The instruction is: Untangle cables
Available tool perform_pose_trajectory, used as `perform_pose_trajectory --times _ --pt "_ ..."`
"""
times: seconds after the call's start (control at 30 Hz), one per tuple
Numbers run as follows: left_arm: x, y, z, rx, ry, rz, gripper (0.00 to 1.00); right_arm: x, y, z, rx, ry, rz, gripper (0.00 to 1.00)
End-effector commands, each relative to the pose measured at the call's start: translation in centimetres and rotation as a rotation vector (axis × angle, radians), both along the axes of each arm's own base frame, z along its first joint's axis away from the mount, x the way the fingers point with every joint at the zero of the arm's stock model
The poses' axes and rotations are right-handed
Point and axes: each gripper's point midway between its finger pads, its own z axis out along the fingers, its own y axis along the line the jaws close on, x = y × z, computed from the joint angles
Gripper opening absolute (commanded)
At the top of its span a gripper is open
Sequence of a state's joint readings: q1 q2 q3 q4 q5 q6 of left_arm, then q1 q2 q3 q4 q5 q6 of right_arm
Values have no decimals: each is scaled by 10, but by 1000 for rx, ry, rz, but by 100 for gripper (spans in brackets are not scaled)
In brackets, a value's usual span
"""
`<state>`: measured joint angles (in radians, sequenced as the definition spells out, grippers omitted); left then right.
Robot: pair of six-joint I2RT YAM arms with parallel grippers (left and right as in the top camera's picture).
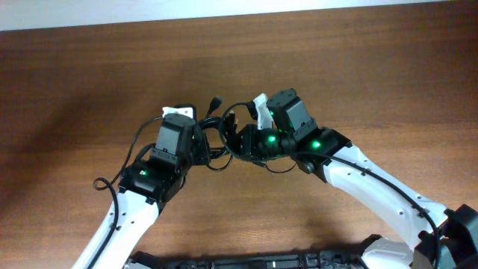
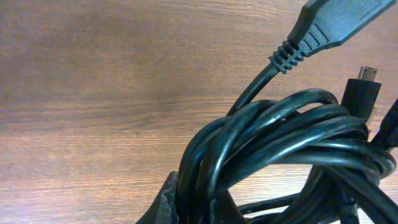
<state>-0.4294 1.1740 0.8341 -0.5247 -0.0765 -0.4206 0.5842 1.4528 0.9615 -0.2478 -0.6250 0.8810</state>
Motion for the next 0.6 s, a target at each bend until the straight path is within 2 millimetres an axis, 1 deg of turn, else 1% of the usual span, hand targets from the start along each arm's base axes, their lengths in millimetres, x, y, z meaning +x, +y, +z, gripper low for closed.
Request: perform_pose_trajectory --times 0.0,0.07,0.13,0.23,0.37,0.43,0.57 --pt "-4 -29 20 -175 11 -61 0 12 3 9 18 -16 -58 4" --pt "-10 -41 22 -231 34 -116 0 19 6 16 39 -58 -66 4" --pt "-12 -53 29 -285 27 -163 0 27 1 12 8 -75 -111 4" --pt "-12 -68 41 -398 34 -181 0 41 -8 4 -49 -104 -188 4" --pt "-25 -79 42 -452 85 -243 0 65 -30 -2 -146 -177 -338 4" --pt "-28 -80 41 -460 100 -253 0 71 -35 -3 -169 -194 -373 4" --pt "-28 -80 41 -451 94 -263 0 72 -41 -7 -208 -207 -382 4"
